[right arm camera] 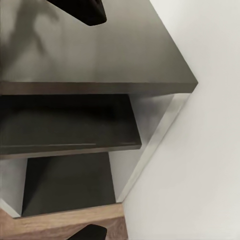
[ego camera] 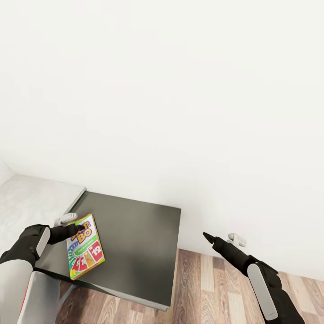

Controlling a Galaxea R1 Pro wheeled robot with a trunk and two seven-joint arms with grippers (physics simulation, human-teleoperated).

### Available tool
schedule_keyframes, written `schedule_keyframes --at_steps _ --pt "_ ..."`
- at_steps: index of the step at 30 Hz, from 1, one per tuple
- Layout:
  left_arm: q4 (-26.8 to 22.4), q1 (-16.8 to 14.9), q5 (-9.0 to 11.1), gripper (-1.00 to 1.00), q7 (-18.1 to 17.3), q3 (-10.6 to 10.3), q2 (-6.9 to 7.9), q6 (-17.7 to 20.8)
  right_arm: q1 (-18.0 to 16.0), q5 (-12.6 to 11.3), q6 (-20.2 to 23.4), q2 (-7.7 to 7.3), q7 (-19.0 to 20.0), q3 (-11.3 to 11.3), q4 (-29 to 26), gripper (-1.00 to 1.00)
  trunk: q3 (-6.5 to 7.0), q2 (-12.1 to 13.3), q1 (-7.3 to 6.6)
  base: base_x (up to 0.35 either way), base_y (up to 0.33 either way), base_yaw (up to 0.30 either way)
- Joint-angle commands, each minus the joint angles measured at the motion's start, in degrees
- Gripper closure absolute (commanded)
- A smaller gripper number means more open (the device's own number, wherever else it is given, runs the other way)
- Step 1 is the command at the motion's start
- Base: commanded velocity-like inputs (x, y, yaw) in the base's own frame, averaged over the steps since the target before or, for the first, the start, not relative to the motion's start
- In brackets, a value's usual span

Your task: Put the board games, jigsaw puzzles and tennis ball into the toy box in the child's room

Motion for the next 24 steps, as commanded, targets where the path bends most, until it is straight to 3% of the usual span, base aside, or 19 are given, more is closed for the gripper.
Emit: schedule_keyframes --at_steps 1,24 --pt "-0.1 0.0 0.0 -1.0 -0.2 0.2 -0.02 0.4 0.0 -0.1 0.4 0.01 0.2 -0.1 0.0 -1.0 -0.2 -0.1 0.03 0.0 0.0 0.0" --pt "0.0 0.0 0.0 -1.0 -0.3 0.3 0.2 0.3 0.0 -0.1 0.4 0.01 0.2 -0.1 0.0 -1.0 -2.2 -0.1 0.03 0.0 0.0 0.0"
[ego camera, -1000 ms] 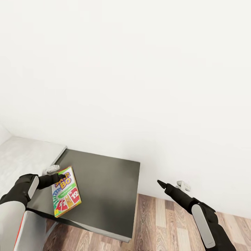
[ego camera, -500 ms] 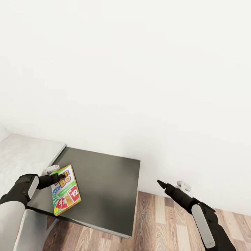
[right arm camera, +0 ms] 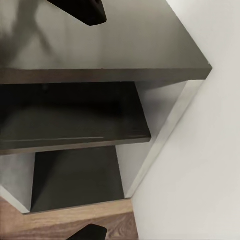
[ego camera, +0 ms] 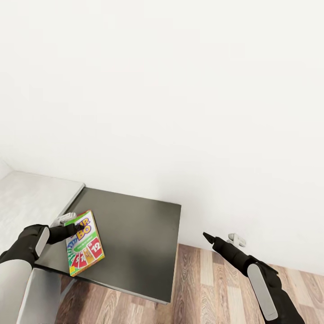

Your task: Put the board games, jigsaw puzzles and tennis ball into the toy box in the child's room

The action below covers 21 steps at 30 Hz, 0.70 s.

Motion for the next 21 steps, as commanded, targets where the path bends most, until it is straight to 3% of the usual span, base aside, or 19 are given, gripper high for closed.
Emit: schedule_keyframes --at_steps 1,21 --pt "0.0 0.0 -0.4 -1.0 -0.2 0.2 -0.04 0.3 0.0 -0.1 0.4 0.01 0.2 -0.1 0.0 -1.0 -0.13 -0.1 0.05 0.0 0.0 0.0" --pt "0.0 0.0 -0.4 -1.0 -1.0 0.2 -0.11 0.0 0.0 -0.1 0.3 0.01 0.2 -0.1 0.0 -1.0 -0.16 -0.1 0.05 0.0 -0.122 0.0"
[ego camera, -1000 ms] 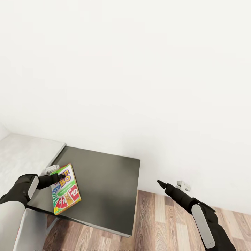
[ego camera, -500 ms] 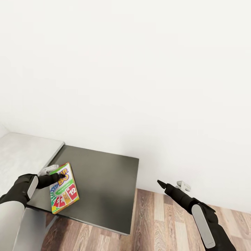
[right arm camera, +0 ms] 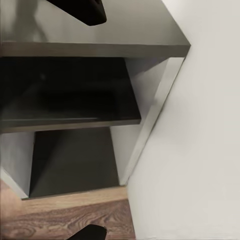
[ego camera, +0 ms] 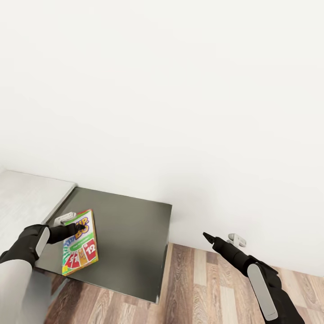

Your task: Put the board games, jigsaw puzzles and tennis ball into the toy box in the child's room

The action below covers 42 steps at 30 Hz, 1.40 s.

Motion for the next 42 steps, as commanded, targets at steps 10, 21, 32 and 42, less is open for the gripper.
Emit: schedule_keyframes --at_steps 10,21,32,42 --pt "-0.1 0.0 -0.2 -1.0 -6.9 0.0 0.09 0.5 0.0 -0.1 0.3 0.01 0.2 -0.1 0.0 -1.0 -0.1 -0.1 0.03 0.0 -0.048 0.0" --pt "0.0 0.0 -0.7 -1.0 -12.9 -0.7 -0.08 0.7 0.0 -0.1 0.3 0.01 0.2 -0.1 0.0 -1.0 -0.1 -0.1 0.03 0.0 -0.001 0.0" --pt "0.0 0.0 -0.6 -1.0 -14.6 -5.3 -0.35 0.5 0.0 0.0 -2.0 -0.04 0.3 1.6 0.0 -1.0 -0.1 -0.1 0.03 0.0 0.0 0.0" --pt "0.5 0.0 -0.6 -1.0 -15.4 -5.7 -1.92 0.4 0.0 0.0 -2.4 -0.08 0.4 3.5 0.0 -1.0 -0.1 -0.1 0.03 0.0 0.0 0.0"
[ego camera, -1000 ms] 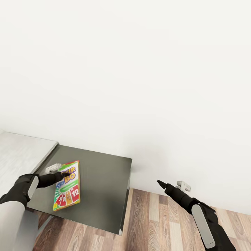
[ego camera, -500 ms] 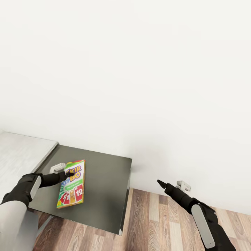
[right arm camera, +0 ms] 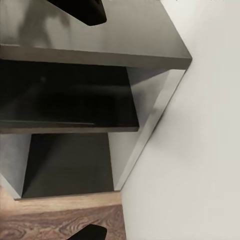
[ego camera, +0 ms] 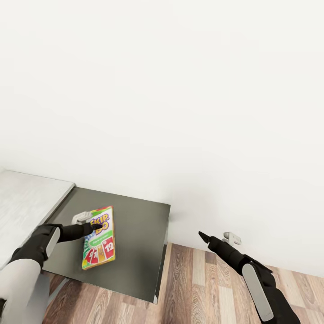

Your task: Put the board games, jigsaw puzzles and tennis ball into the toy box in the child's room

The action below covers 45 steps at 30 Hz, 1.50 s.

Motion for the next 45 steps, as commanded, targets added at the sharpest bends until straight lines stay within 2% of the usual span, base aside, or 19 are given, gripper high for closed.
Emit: schedule_keyframes --at_steps 1,3,9,18,26,39,45 --pt "0.0 0.0 0.0 -1.0 -0.6 0.2 -0.11 0.4 0.0 -0.1 0.4 0.01 0.2 -0.1 -0.1 -1.0 -0.09 -0.1 0.03 0.0 0.0 0.0" --pt "0.0 0.0 -0.2 -1.0 -3.1 0.2 -0.29 -0.2 0.0 -0.2 0.4 0.01 0.2 0.0 -0.1 -1.0 -0.09 -0.1 0.03 0.0 0.0 0.0" --pt "0.1 0.0 -0.2 -1.0 -4.1 0.1 -0.33 -0.5 0.0 -0.2 0.4 0.03 0.2 0.0 -0.1 -1.0 -0.09 -0.1 0.03 0.0 0.0 0.0" --pt "0.1 0.0 -0.2 -1.0 -4.5 0.1 -0.04 -0.6 0.0 -0.2 0.3 0.01 0.2 0.0 -0.1 -1.0 0.01 -0.1 0.03 0.0 0.01 -0.038" --pt "0.1 0.0 -0.2 -1.0 -4.5 0.0 0.02 -0.6 -0.1 -0.2 0.3 0.01 0.2 0.0 0.0 -1.0 0.48 -0.1 0.03 0.0 0.164 -0.2" --pt "0.1 0.0 -0.1 -1.0 -4.6 0.0 0.0 -0.6 0.0 -0.2 0.3 0.09 0.2 0.0 0.0 -1.0 1.29 -0.1 0.03 0.0 0.012 -0.216" --pt "0.1 0.0 -0.2 -1.0 -4.6 0.0 -0.02 -0.6 -0.1 -0.2 0.3 0.1 0.2 0.0 0.0 -1.0 1.43 -0.1 0.03 -0.02 0.016 -0.076"
